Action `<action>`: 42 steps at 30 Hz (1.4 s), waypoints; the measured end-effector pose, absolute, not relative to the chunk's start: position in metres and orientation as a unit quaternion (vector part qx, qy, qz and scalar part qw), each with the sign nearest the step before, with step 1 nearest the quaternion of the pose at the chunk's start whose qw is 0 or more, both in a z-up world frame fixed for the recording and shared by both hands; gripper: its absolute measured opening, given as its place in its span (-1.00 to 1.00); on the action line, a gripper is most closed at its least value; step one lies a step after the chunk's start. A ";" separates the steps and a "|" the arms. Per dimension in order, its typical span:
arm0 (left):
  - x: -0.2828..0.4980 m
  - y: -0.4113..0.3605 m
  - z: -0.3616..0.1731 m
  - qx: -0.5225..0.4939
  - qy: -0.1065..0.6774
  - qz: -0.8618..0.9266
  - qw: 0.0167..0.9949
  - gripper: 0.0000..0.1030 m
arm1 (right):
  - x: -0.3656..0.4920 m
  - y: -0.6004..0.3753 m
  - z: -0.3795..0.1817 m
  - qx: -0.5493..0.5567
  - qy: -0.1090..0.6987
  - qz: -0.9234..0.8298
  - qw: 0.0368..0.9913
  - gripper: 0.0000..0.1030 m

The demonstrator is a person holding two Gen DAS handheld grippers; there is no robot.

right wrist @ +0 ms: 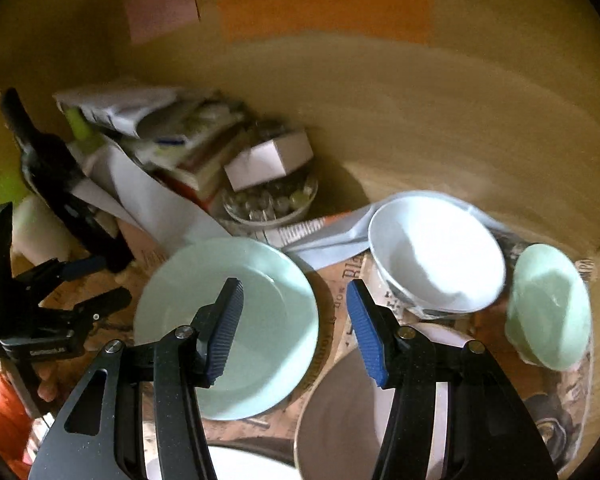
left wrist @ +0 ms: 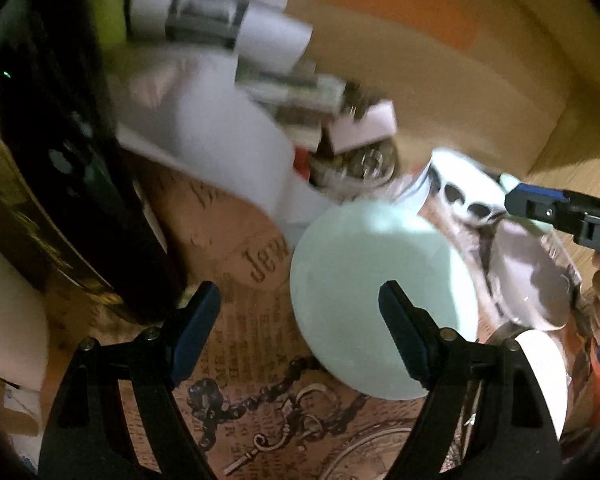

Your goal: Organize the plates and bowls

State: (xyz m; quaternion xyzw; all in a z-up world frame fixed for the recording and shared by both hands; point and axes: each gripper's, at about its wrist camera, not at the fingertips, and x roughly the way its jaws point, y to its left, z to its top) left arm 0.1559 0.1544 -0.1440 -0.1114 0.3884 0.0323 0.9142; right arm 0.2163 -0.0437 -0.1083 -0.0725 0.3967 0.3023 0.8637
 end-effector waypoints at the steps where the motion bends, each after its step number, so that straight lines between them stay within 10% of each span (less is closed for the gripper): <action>1: 0.158 0.155 -0.149 -0.116 0.398 0.029 0.910 0.59 | 0.221 -0.040 -0.114 -0.080 0.405 0.302 0.859 -0.02; 12: 0.165 0.149 -0.179 -0.113 0.439 0.005 0.891 0.17 | 0.253 -0.014 -0.153 -0.117 0.479 0.298 0.817 -0.04; 22: 0.169 0.148 -0.187 -0.115 0.445 -0.022 0.888 -0.37 | 0.272 -0.007 -0.173 -0.124 0.523 0.284 0.794 -0.53; 42: 0.174 0.138 -0.193 -0.092 0.445 -0.029 0.890 -0.40 | 0.259 0.022 -0.178 -0.191 0.524 0.293 0.777 -0.55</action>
